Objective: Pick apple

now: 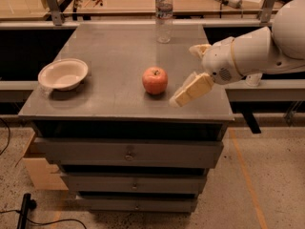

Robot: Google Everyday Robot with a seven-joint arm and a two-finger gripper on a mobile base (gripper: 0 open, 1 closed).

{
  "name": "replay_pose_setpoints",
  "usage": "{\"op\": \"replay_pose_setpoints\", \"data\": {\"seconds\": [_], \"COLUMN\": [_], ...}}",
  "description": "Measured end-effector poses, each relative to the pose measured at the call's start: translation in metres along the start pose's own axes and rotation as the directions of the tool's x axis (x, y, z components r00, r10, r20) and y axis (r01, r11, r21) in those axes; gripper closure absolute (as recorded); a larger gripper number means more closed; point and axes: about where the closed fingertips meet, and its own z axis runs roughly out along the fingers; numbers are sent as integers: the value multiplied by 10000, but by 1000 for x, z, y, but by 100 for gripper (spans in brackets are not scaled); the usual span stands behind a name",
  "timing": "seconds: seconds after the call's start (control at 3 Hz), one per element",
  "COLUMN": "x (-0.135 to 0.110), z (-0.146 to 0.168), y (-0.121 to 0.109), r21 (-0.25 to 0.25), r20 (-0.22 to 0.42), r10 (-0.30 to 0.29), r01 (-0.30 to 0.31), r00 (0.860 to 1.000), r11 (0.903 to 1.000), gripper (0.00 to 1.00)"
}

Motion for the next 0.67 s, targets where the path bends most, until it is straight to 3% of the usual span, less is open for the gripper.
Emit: {"op": "replay_pose_setpoints", "data": {"seconds": [0.33,0.67], "x": [0,3], "z": [0,24], "y": [0,2], "r21": [-1,-354], "r20": [0,9], "r10": [-1,-101], "r01": [1,101], "r00": [10000,9999], "r11": [10000,9993], "gripper": [0,0]}}
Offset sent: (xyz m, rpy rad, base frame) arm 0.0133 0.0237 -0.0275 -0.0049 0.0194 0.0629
